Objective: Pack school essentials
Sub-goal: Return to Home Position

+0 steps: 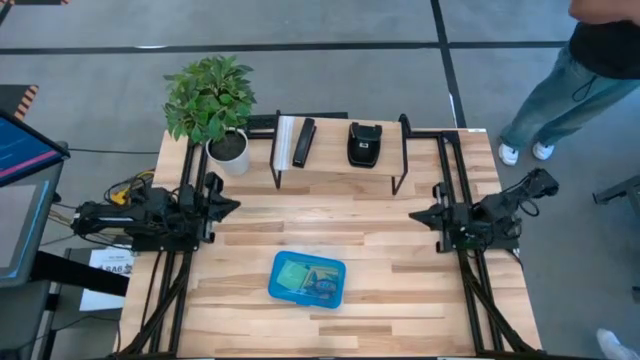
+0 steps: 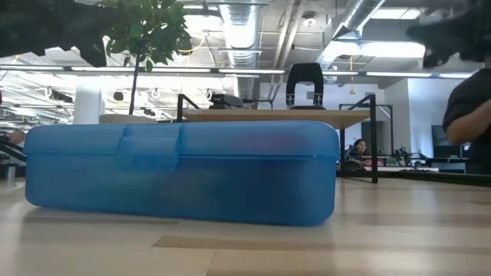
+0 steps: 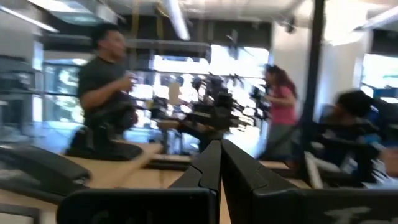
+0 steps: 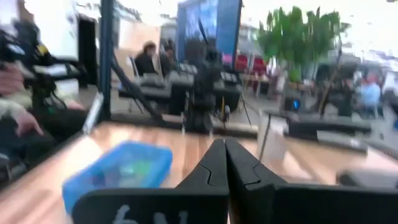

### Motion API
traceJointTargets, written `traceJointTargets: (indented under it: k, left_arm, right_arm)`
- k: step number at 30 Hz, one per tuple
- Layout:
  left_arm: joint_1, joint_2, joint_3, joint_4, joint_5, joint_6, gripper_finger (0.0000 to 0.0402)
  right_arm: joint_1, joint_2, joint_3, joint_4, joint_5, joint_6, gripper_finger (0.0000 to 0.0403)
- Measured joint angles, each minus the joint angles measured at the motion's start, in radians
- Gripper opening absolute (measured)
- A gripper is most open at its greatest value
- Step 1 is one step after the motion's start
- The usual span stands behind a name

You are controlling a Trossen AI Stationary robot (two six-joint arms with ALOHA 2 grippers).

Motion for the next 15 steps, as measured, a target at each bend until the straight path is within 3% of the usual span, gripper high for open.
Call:
traceJointTargets:
  k: [7,15]
  left_arm:
    - [-0.001,0.0,-0.046,-0.002,0.147,-0.001,0.0]
    - [0.0,0.0,-0.05,-0.058,0.144,-0.035,0.0]
  right_arm:
    - [-0.053,0.0,-0.037,-0.012,0.0,0.049,0.0002]
    - [-0.086,0.0,-0.078,-0.005,-0.002,0.107,0.0002]
